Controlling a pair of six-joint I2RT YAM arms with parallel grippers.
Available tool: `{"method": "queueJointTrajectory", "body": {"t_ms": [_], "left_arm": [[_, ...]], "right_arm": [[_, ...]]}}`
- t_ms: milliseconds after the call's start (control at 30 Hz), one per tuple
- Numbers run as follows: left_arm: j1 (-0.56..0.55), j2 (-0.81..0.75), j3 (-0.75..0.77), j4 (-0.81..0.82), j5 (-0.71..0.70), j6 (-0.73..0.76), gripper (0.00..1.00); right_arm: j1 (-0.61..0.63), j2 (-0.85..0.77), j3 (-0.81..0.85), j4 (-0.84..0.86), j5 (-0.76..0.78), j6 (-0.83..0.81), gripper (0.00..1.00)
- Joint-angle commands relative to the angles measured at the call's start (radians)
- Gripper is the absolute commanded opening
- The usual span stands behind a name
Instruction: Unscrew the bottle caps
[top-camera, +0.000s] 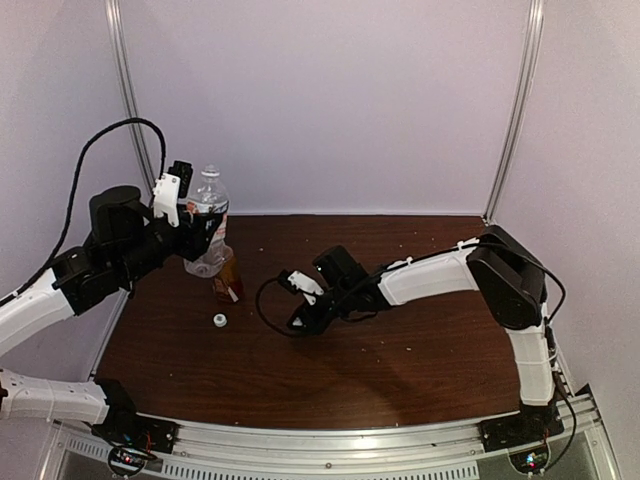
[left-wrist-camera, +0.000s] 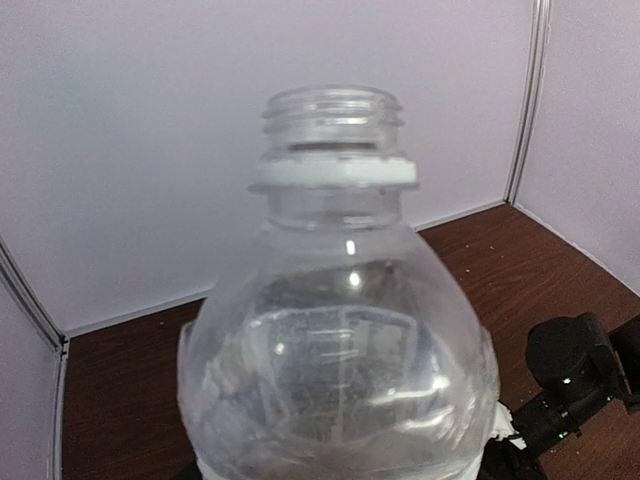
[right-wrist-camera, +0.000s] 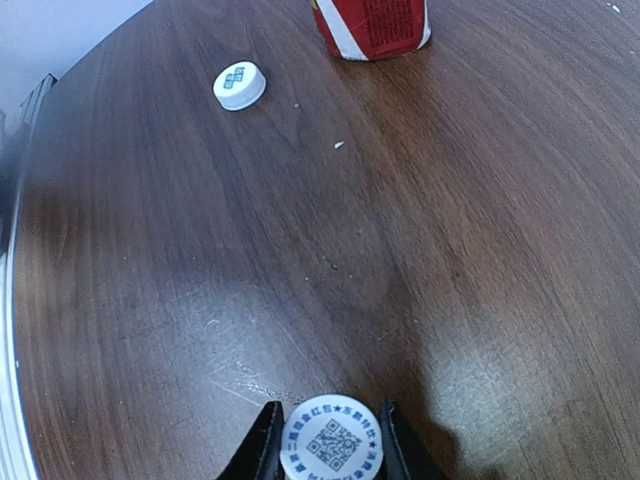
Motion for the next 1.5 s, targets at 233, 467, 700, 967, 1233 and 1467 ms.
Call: {"method": "queueJointTrajectory", "body": {"t_ms": [233, 467, 700, 967, 1233, 1467], "left_arm": [[0.022, 0.025, 0.009, 0.120, 0.090, -0.011, 0.45], [0.027, 0.034, 0.001, 0.137, 0.117, -0.010, 0.45], [0.040, 0.056, -0.021, 0.189, 0.194, -0.019, 0.45], [0.072, 0.124, -0.062, 0.313, 0.468, -0.030, 0.45], [0.072, 0.214, -0.062, 0.400, 0.721, 0.011, 0.48], [0.072, 0.276, -0.059, 0.454, 0.897, 0.002, 0.49]], "right_arm": [[0.005, 0.015, 0.044, -0.050, 0.048, -0.035, 0.43], [0.002, -0.045, 0.015, -0.066, 0.057, -0.034, 0.53], [-0.039, -0.213, -0.100, -0.031, 0.036, -0.032, 0.62], [-0.098, -0.451, -0.145, -0.023, -0.075, -0.031, 0.77], [-0.105, -0.511, 0.042, -0.148, -0.163, -0.061, 0.93], [-0.106, -0.504, 0.173, -0.188, -0.219, -0.055, 0.97]]}}
